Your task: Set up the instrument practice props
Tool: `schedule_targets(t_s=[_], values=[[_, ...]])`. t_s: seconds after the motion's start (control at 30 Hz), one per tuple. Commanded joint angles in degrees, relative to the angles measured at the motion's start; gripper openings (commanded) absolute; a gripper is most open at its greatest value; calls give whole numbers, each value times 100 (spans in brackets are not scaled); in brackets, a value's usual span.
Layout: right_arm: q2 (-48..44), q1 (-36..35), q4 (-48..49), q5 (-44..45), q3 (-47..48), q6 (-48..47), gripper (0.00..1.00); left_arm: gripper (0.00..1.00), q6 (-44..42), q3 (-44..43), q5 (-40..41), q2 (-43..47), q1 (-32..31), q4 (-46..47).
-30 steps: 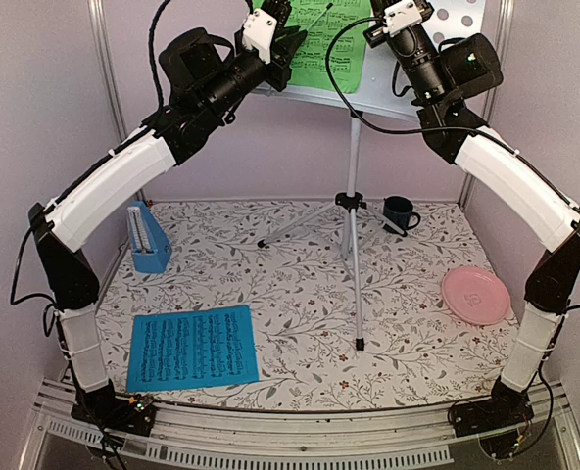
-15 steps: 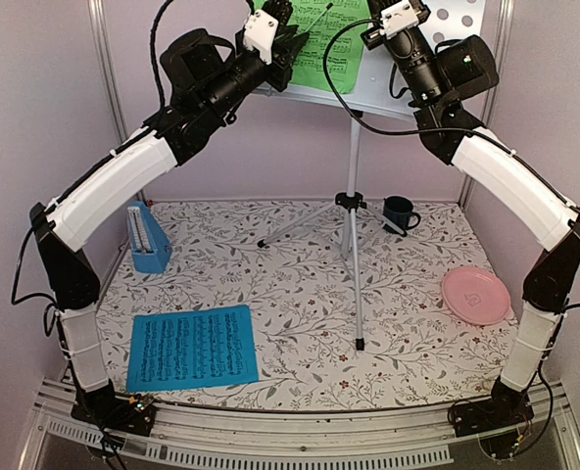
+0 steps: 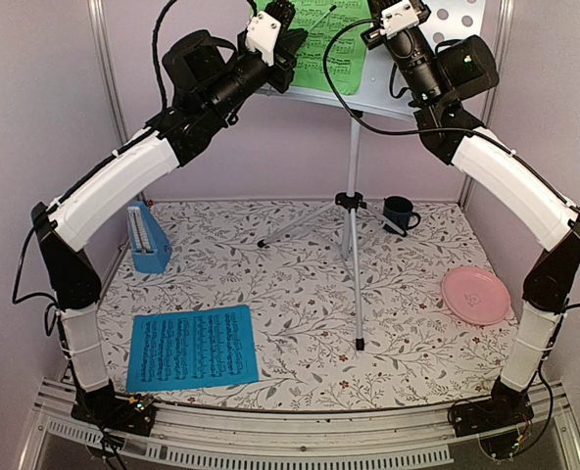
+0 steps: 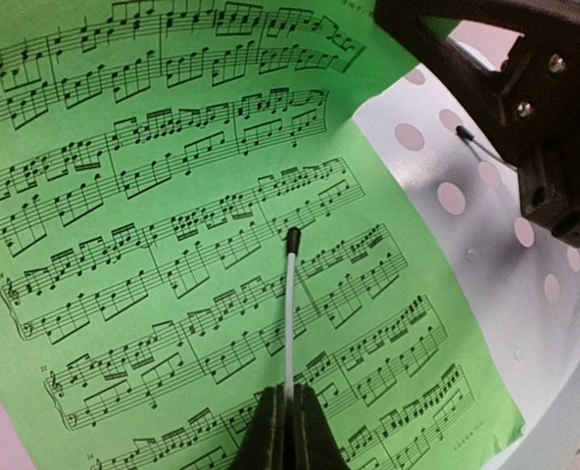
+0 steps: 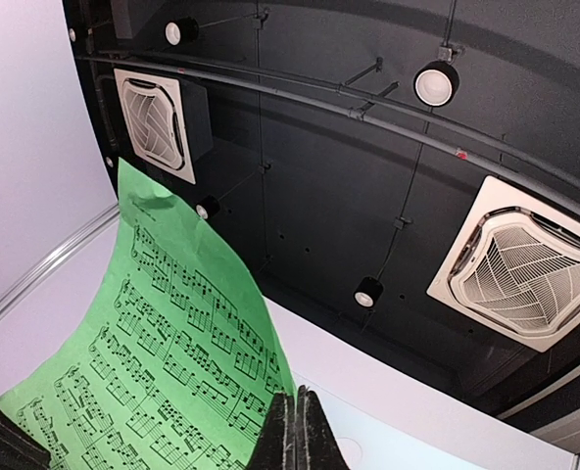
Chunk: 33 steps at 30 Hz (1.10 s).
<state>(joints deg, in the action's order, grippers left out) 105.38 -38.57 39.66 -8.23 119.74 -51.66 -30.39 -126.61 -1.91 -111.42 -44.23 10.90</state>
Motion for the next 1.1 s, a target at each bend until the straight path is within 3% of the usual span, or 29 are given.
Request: schedule_targets(t_s=[0.0, 0.5, 0.83, 0.97, 1.07], values=[[60, 33, 138, 20, 181, 53, 0, 0, -10, -35, 59, -45, -32, 227], [118, 26, 182, 166, 101, 96, 0, 0, 32, 787, -76, 432, -41, 1167], [132, -17, 277, 174, -12, 252, 0, 0, -24, 770, -93, 378, -39, 1177], [140, -19, 320, 175, -25, 240, 8, 33, -30, 861, -103, 450, -37, 1163], [136, -19, 417, 209, -58, 218, 17, 47, 22, 1024, -113, 586, -60, 1214]])
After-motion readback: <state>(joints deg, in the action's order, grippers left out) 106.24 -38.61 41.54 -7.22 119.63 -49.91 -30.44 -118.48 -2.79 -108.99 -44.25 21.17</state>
